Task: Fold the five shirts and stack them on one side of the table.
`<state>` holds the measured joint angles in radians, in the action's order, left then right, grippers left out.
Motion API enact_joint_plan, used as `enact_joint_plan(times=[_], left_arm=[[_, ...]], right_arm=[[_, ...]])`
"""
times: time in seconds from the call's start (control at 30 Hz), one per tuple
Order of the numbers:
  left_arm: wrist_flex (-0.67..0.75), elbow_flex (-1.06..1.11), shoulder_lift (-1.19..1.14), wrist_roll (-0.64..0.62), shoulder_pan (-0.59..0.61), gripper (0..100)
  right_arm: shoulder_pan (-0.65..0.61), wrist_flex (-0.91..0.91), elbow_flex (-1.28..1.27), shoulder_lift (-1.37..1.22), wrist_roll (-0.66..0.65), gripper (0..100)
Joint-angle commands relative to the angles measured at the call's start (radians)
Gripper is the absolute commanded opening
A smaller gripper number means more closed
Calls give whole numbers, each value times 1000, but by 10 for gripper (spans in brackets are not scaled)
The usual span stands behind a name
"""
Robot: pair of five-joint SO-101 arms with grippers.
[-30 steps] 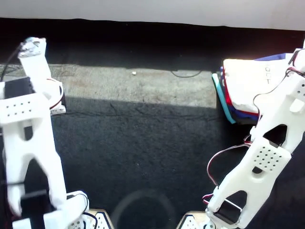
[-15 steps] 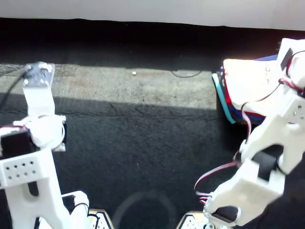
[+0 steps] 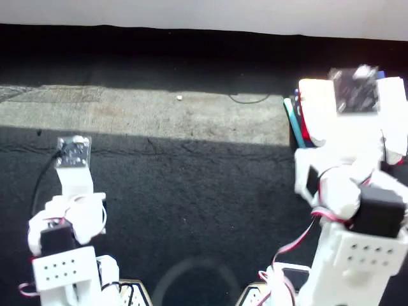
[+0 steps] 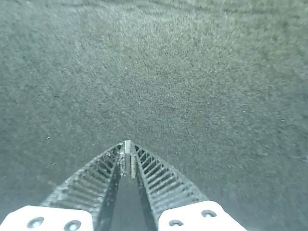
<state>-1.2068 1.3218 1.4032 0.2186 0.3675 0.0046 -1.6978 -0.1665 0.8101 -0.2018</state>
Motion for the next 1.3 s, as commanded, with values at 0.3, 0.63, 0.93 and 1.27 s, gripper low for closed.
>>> enact_joint_plan(times=[0.3, 0.63, 0.93, 1.27], left_arm=[[109, 363, 389, 3, -13, 9], [101, 360, 409, -187, -16, 9], [100, 372, 406, -296, -217, 9], [100, 372, 406, -296, -282, 9]], right_arm=[[-12, 489, -980, 466, 11, 9], [-13, 513, -1380, 1024, 11, 9], [-24, 549, -1546, 995, 181, 9], [-24, 539, -1646, 992, 307, 9]])
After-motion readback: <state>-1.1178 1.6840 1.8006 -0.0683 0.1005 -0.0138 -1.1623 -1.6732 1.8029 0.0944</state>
